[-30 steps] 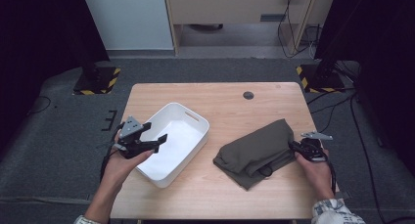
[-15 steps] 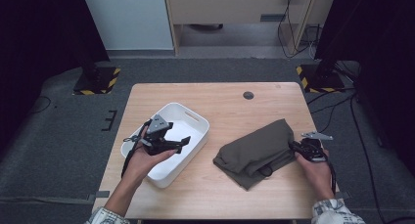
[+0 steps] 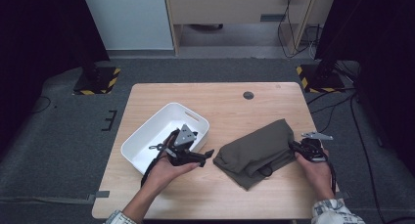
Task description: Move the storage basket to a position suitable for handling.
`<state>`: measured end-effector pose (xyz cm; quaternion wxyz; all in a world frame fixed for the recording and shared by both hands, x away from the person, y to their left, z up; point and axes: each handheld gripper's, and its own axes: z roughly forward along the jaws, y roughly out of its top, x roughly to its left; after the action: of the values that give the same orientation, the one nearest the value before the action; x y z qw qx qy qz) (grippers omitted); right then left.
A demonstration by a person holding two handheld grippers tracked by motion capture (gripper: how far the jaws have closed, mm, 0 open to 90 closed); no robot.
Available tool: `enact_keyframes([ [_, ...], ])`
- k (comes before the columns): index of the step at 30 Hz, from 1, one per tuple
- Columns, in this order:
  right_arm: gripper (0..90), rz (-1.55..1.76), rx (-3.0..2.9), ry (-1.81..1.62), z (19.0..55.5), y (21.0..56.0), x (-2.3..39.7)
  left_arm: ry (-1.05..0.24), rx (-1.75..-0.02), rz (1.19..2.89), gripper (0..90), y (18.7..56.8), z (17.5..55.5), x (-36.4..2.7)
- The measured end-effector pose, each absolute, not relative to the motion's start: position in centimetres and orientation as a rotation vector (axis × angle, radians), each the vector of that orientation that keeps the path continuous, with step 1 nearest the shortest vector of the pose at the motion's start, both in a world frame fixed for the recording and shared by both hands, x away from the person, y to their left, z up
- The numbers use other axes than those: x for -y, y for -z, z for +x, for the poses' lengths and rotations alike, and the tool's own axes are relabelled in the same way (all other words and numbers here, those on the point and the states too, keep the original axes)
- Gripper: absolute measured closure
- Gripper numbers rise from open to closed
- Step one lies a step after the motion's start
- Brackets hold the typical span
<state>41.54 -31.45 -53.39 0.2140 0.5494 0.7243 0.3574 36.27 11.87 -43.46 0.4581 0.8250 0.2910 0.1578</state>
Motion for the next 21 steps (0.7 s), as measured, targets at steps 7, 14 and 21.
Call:
enact_keyframes([
  [7, 79.7, 1.523, -2.011, -0.992, 41.5, 53.4, 31.5, -0.359, -0.645, 2.091, 11.3, 45.3, 35.2, -8.3],
  [14, 79.4, 1.528, -2.010, -0.996, 41.5, 53.4, 31.5, -0.298, -0.591, 2.151, 10.2, 48.0, 34.5, -5.8],
  [21, 78.6, 1.537, -2.004, -1.011, 41.4, 53.4, 31.6, -0.248, -0.558, 2.206, 8.9, 51.5, 34.1, -3.6],
])
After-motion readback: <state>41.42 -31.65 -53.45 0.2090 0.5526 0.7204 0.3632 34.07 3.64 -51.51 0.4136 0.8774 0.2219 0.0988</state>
